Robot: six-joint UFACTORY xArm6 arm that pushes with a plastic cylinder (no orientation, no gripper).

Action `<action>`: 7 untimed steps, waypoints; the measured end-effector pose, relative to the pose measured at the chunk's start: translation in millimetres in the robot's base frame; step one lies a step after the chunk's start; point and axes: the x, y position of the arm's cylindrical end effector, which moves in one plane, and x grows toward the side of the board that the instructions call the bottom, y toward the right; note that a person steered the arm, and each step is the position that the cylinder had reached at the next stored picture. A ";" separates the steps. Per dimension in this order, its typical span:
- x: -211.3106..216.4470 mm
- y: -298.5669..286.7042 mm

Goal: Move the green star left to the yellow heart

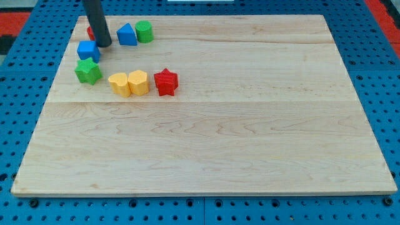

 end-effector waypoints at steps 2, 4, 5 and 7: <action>19.1 -6.4; 75.3 -6.5; 88.5 -5.2; 67.6 12.5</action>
